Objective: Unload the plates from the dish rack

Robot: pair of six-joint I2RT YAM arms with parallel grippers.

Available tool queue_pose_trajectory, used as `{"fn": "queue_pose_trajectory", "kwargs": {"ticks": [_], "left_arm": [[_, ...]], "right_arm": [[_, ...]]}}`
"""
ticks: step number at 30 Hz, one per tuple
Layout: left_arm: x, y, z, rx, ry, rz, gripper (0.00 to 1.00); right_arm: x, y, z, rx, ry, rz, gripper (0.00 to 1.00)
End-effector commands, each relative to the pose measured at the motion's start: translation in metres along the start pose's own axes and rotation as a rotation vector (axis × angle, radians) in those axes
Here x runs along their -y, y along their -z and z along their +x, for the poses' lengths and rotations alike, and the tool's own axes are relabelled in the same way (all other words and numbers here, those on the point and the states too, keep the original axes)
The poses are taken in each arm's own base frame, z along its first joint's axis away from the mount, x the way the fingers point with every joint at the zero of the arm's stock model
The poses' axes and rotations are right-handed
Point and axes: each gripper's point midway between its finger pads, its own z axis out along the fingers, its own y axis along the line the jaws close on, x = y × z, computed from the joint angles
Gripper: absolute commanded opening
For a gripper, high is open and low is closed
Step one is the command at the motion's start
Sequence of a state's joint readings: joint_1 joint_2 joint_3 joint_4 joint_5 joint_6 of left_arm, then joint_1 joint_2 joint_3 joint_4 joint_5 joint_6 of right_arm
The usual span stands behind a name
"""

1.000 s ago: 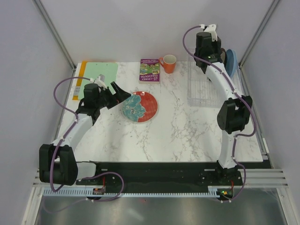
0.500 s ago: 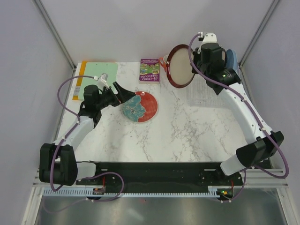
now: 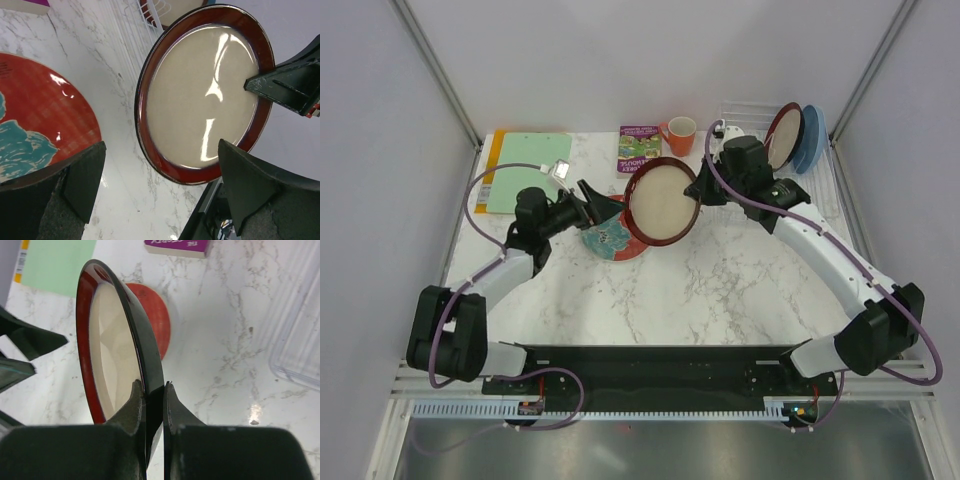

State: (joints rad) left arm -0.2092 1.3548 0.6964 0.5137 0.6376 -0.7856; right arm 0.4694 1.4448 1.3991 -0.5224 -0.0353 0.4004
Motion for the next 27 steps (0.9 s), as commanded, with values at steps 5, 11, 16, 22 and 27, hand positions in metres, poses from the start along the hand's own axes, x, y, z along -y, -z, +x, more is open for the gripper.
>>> {"fn": "queue_pose_trajectory", "kwargs": {"ticks": [5,11,16,22,27], "left_arm": [[0.015,-0.017,0.007,-0.008,0.002,0.075,1.0],[0.025,-0.026,0.003,-0.001,0.001,0.12,0.9],[0.027,-0.023,0.0,0.014,-0.006,0.119,0.16],[0.028,-0.018,-0.003,0.039,-0.042,0.091,0.02],[0.008,-0.009,-0.001,0.046,-0.044,-0.043,0.02]], "right_arm": [[-0.079,0.045,-0.068,0.26,-0.099,-0.332,0.0],[-0.095,0.045,-0.058,0.238,-0.136,-0.412,0.0],[-0.093,0.049,-0.052,0.235,-0.144,-0.41,0.0],[-0.089,0.042,-0.038,0.202,-0.164,-0.404,0.04],[-0.071,0.03,-0.032,0.209,-0.157,-0.32,0.48]]}}
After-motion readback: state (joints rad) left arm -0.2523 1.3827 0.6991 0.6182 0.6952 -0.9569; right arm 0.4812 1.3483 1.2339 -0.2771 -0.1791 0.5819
